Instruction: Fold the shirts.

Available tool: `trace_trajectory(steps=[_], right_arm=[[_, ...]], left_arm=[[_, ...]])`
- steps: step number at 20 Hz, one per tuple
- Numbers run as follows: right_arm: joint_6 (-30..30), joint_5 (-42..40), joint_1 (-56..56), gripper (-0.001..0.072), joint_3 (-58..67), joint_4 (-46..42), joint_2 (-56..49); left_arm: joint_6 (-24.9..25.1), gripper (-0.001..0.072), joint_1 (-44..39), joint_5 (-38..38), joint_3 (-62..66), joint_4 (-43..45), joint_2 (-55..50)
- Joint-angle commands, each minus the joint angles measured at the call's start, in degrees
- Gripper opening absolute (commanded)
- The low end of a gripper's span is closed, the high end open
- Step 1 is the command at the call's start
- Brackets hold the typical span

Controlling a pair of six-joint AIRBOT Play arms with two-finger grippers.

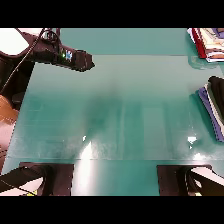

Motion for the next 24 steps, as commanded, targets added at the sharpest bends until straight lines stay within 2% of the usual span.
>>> trace_trajectory(steps=[1,5,10,13,14,15,24], right_arm=[[0.1,-1.7,2.3,0.0511,0.0,7.3,0.7],[0.1,-5.1,18.7,0.0510,1.9,18.0,0.7],[0.0,-11.5,44.8,0.0500,1.8,18.1,0.6],[0.0,-16.0,56.2,0.0206,1.8,15.3,0.6],[0.0,-16.5,58.8,0.0073,1.8,14.5,0.6],[0.0,-16.5,61.0,0.0019,1.8,13.6,0.6],[0.0,-15.8,64.5,0.0020,1.8,12.4,0.6]], left_arm=[[0.0,0.0025,0.0,0.1,0.0,0.0,0.0],[0.0,0.0025,0.0,0.3,0.0,0.0,0.0],[0.0,0.0025,0.0,2.0,0.0,-0.1,0.0],[0.0,0.0025,0.0,3.3,0.0,-0.1,0.0],[0.0,0.0025,0.0,3.9,0.0,-0.1,0.0],[0.0,0.0025,0.0,4.3,0.0,-0.1,0.0],[0.0,0.0025,0.0,6.6,0.0,-0.1,0.0]])
